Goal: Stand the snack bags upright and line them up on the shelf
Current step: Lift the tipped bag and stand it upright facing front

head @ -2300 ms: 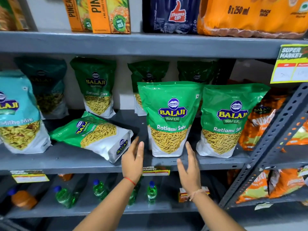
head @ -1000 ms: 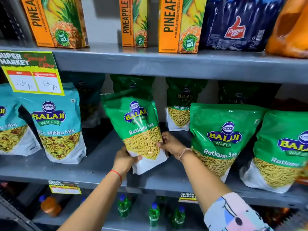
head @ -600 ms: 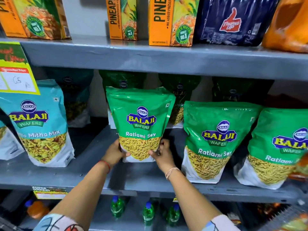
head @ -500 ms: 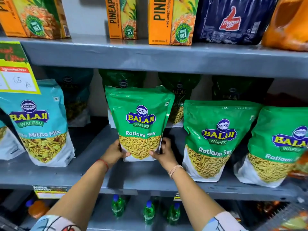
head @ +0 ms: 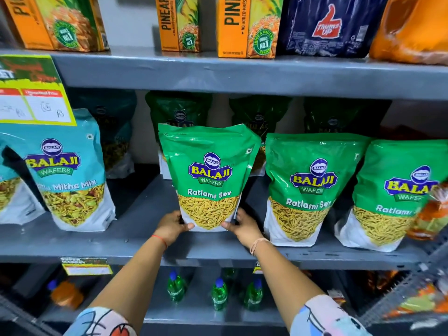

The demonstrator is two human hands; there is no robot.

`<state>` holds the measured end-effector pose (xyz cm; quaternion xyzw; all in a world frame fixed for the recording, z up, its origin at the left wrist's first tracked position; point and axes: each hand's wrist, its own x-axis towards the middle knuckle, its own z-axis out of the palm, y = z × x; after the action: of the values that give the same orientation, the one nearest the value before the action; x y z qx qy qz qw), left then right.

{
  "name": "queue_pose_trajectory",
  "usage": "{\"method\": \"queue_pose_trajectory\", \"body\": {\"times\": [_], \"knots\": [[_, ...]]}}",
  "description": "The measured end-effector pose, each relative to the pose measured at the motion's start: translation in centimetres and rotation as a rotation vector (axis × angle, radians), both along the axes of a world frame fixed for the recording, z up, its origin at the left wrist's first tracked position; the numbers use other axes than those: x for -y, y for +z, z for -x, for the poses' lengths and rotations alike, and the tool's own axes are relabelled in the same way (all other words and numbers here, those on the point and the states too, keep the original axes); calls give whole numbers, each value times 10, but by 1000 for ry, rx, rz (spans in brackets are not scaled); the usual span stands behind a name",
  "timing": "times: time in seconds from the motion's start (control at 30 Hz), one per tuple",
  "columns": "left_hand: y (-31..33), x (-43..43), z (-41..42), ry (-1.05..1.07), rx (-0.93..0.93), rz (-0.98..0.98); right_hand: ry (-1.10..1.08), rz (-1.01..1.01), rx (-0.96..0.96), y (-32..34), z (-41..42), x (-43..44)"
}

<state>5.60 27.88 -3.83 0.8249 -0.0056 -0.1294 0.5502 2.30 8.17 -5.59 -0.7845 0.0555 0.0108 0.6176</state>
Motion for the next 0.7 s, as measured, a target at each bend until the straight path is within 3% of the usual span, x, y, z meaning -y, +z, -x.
{"method": "queue_pose_trajectory", "body": {"times": [0.3, 0.7], "knots": [[-1, -5, 28, -57, 46, -114, -36, 92, 13, 5, 41, 1], [11, -13, 34, -68, 5, 73, 22, 48, -13, 23, 44, 18]]}}
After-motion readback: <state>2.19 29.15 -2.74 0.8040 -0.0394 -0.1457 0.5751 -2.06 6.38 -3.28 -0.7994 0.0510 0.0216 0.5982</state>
